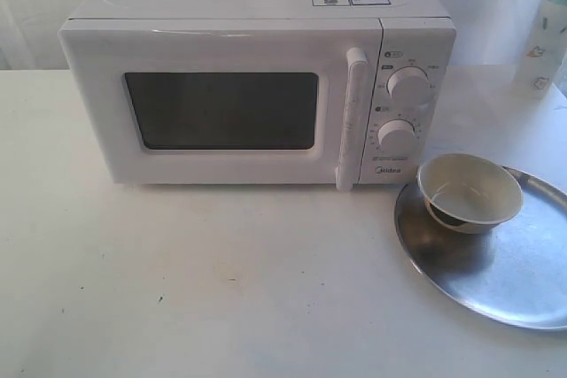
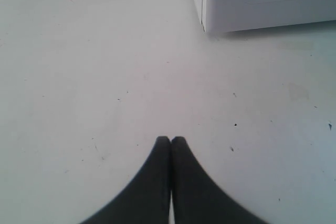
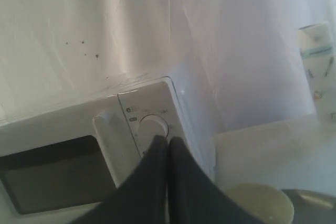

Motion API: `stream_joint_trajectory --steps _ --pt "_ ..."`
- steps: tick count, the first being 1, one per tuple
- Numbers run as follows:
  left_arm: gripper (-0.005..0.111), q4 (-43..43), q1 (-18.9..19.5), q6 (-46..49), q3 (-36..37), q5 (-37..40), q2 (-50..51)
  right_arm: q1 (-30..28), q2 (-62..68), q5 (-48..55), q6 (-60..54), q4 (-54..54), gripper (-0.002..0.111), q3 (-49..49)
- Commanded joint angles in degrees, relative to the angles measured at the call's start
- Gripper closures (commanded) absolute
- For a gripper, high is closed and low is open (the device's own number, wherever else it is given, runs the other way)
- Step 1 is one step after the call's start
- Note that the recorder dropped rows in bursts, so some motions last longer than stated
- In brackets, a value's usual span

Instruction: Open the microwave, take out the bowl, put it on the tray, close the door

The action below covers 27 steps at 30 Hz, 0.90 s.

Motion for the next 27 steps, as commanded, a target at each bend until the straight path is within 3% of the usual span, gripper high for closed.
stream_joint_trajectory --steps 1,4,8,10,12,20,27 --pt "0.107 -0.5 -0.2 0.0 -0.2 0.1 -0.1 -0.3 -0.2 -0.9 -0.1 5.5 0.108 1.5" --pt "0.107 -0.5 -0.2 0.0 -0.2 0.1 -0.1 -0.3 -0.2 5.8 -19.8 23.5 0.108 1.5" --pt "0.107 -0.5 -0.2 0.0 -0.2 0.1 -0.1 -0.3 -0.3 15.0 -68.0 50.3 0.108 1.5" --pt "0.107 -0.5 -0.2 0.0 -0.2 0.1 -0.1 -0.3 -0.3 18.8 -84.9 61.3 0.108 1.5" --pt "0.107 -0.5 -0.2 0.0 -0.2 0.1 -0.1 -0.5 -0.3 21.5 -95.0 66.4 0.108 1.5" --pt "0.107 -0.5 -0.2 0.0 -0.2 0.1 -0.1 -6.1 -0.3 28.1 -96.0 64.9 0.108 1.5" --pt "0.107 -0.5 -0.2 0.0 -0.2 0.1 -0.1 -7.4 -0.3 28.2 -84.9 59.6 0.108 1.5"
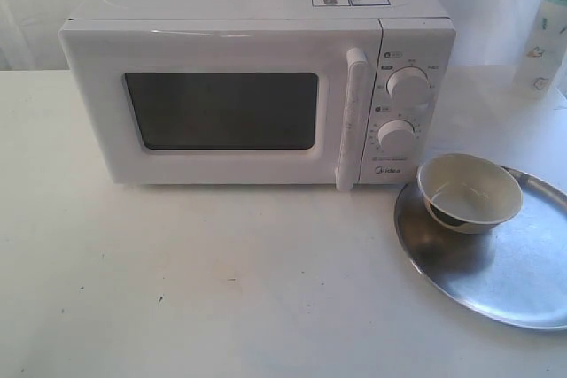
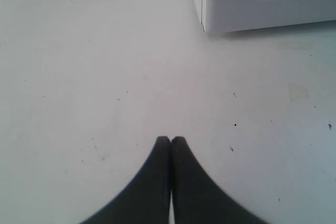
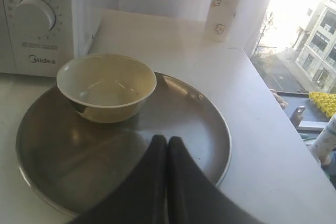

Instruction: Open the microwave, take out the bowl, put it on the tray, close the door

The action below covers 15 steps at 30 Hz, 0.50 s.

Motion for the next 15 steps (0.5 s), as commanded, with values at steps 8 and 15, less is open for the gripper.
stream_joint_trajectory --steps 8,15 --pt "0.107 -0.5 -0.2 0.0 -0.2 0.1 -0.1 -0.5 -0.3 -0.2 10.9 -11.0 0.108 0.3" --pt "0.107 -0.5 -0.2 0.0 -0.2 0.1 -0.1 -0.5 -0.3 -0.2 10.7 -11.0 0.108 0.3"
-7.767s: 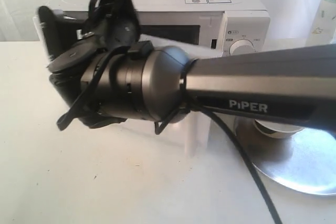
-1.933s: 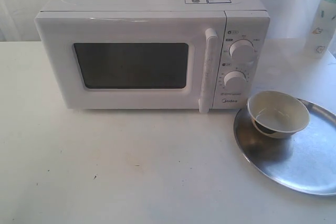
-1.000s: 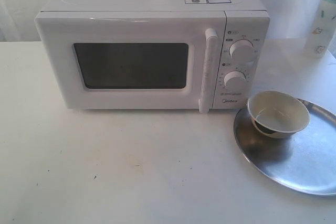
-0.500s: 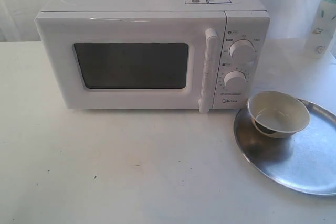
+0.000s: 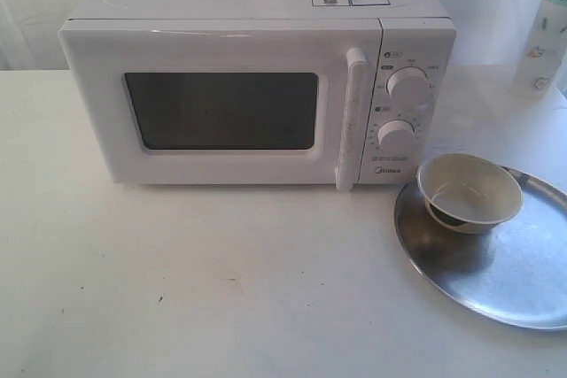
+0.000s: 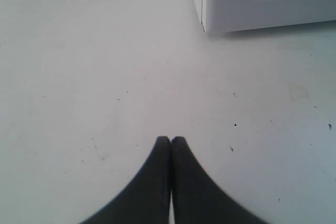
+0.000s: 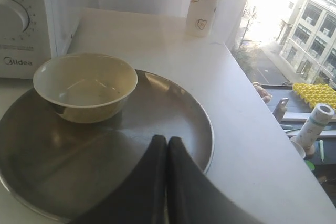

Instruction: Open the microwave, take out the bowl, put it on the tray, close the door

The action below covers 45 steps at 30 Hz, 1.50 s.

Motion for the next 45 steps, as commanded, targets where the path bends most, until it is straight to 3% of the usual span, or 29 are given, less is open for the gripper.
stream_joint_trajectory --steps 1,45 --pt "0.107 -0.5 -0.2 0.0 -0.2 0.1 -0.1 -0.4 -0.3 -0.3 0.3 -0.6 0.108 0.3" --pt "0.107 -0.5 -0.2 0.0 -0.2 0.1 -0.1 -0.4 -0.3 0.2 -2.3 -0.6 0.108 0.3"
